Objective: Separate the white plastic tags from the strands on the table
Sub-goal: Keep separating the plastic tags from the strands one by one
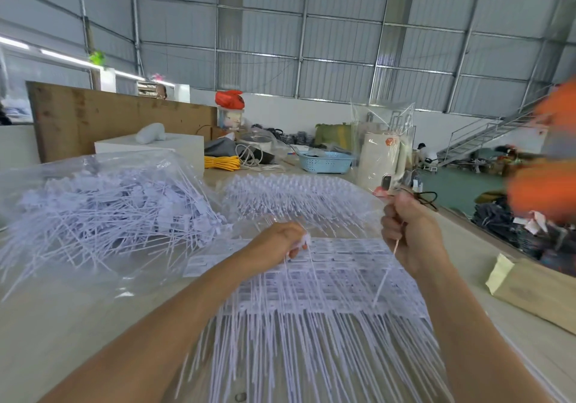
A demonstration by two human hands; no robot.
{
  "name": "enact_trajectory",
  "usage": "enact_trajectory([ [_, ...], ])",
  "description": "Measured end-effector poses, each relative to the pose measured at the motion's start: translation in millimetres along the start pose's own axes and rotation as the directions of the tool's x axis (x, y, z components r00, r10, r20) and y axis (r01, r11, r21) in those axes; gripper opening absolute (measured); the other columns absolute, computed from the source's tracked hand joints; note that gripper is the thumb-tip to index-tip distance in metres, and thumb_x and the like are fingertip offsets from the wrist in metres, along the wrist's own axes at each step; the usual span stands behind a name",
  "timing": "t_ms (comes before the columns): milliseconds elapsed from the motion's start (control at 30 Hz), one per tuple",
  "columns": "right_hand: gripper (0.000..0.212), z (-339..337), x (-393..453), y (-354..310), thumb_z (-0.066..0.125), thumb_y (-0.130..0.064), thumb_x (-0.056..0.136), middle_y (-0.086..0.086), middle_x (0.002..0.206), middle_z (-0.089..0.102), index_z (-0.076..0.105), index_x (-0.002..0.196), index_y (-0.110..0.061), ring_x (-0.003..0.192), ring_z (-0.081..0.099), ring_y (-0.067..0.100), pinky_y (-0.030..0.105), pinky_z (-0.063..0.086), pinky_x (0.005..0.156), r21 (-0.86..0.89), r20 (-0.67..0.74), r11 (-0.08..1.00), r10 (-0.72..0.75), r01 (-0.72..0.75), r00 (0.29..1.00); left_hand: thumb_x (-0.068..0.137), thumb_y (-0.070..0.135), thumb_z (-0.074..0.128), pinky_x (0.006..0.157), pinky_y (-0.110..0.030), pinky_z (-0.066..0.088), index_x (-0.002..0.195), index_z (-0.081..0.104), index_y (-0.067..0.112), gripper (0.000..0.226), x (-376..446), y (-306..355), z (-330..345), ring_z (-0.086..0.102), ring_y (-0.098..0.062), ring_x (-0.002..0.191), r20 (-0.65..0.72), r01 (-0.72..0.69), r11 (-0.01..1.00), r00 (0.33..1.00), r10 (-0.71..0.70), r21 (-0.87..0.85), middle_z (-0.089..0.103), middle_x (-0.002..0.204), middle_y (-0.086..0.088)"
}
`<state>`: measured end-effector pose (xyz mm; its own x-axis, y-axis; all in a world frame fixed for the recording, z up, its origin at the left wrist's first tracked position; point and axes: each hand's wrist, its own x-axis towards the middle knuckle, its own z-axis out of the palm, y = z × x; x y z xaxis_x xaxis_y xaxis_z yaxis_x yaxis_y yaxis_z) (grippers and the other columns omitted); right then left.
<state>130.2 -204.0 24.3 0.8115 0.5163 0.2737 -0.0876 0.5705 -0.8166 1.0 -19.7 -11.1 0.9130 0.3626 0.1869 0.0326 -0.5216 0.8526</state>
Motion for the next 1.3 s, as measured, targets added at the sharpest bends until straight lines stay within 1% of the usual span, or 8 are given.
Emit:
enact_trajectory([
  [100,0.023,18,-4,14,0.045,-0.005,0.095,0.0,0.065,0.042,0.052,0.073,-0.009,0.044,0.033,0.004,0.014,0.026,0.034,-0.208,0.16,0.976,0.102,-0.068,0.982,0.092,-0.001,0.038,0.071,-0.028,0.041,0.083,0.062,0.029,0.039,-1,-1,-4,0.053,-0.019,0.086,-0.018,-0.002,0.999,1.0,0.003,0.052,0.054,0.096,0.003],
  [233,0.022,45,-19,39,0.056,-0.014,0.092,-0.006,0.075,0.059,0.061,0.071,-0.019,0.069,0.055,0.01,0.024,0.048,0.059,-0.637,0.224,0.77,0.138,0.038,0.965,0.088,-0.004,0.051,0.057,-0.023,0.043,0.104,0.05,0.03,0.037,-9,2,-5,0.051,-0.011,0.066,-0.02,-0.119,0.986,0.992,0.122,0.118,0.052,0.091,0.005],
  [467,0.021,42,-26,48,0.051,-0.023,0.096,0.007,0.085,0.062,0.051,0.104,-0.004,0.058,0.063,0.016,0.03,0.055,0.062,-0.725,0.303,0.688,0.323,-0.003,0.897,0.085,-0.001,0.061,0.069,-0.035,0.047,0.108,0.041,0.023,0.039,-12,11,0,0.049,-0.013,0.072,-0.092,-0.325,0.925,0.933,0.348,0.2,0.048,0.089,0.005],
  [700,0.021,41,-24,39,0.055,-0.005,0.093,0.008,0.06,0.057,0.058,0.072,-0.001,0.048,0.053,0.009,0.016,0.043,0.051,-0.718,0.371,0.675,0.163,0.171,0.914,0.095,0.036,0.052,0.075,-0.031,0.047,0.079,0.062,0.025,0.021,-11,3,-6,0.059,-0.011,0.075,-0.102,-0.175,0.886,0.965,0.24,0.43,0.063,0.078,0.005],
  [800,0.016,42,-24,39,0.059,-0.006,0.09,0.008,0.059,0.058,0.059,0.076,-0.001,0.048,0.056,0.01,0.019,0.045,0.05,-0.744,0.424,0.629,0.183,0.225,0.887,0.096,0.037,0.051,0.06,-0.026,0.04,0.058,0.055,0.023,0.041,-13,3,-5,0.048,-0.003,0.046,-0.099,-0.112,0.958,0.985,0.142,0.266,0.055,0.05,0.01],
  [967,0.014,45,-26,45,0.063,-0.004,0.087,0.005,0.054,0.055,0.061,0.073,-0.005,0.04,0.053,0.008,0.021,0.045,0.042,-0.757,0.444,0.569,0.087,0.322,0.892,0.099,0.027,0.049,0.05,-0.025,0.028,0.064,0.053,0.006,0.041,-10,9,-4,0.034,-0.012,0.044,-0.143,-0.039,0.988,0.988,0.061,0.148,0.039,0.051,-0.003],
  [1133,0.011,48,-21,53,0.067,-0.002,0.08,-0.003,0.066,0.055,0.064,0.072,-0.008,0.062,0.051,0.009,0.028,0.041,0.059,-0.755,0.586,0.247,-0.161,0.607,0.794,0.097,0.021,0.053,0.037,-0.014,0.025,0.061,0.047,0.01,0.038,-9,14,-5,0.03,-0.004,0.031,-0.08,0.091,0.984,0.991,-0.105,-0.156,0.038,0.036,0.01],
  [1300,0.01,45,-17,49,0.068,0.002,0.08,-0.012,0.07,0.056,0.068,0.078,-0.008,0.065,0.053,-0.005,0.009,0.037,0.061,-0.714,0.509,0.391,-0.28,0.581,0.814,0.096,0.017,0.054,0.038,-0.015,0.028,0.057,0.052,0.01,0.04,-8,25,0,0.031,-0.006,0.032,-0.114,0.046,0.953,0.99,-0.084,-0.298,0.039,0.037,0.008],
])
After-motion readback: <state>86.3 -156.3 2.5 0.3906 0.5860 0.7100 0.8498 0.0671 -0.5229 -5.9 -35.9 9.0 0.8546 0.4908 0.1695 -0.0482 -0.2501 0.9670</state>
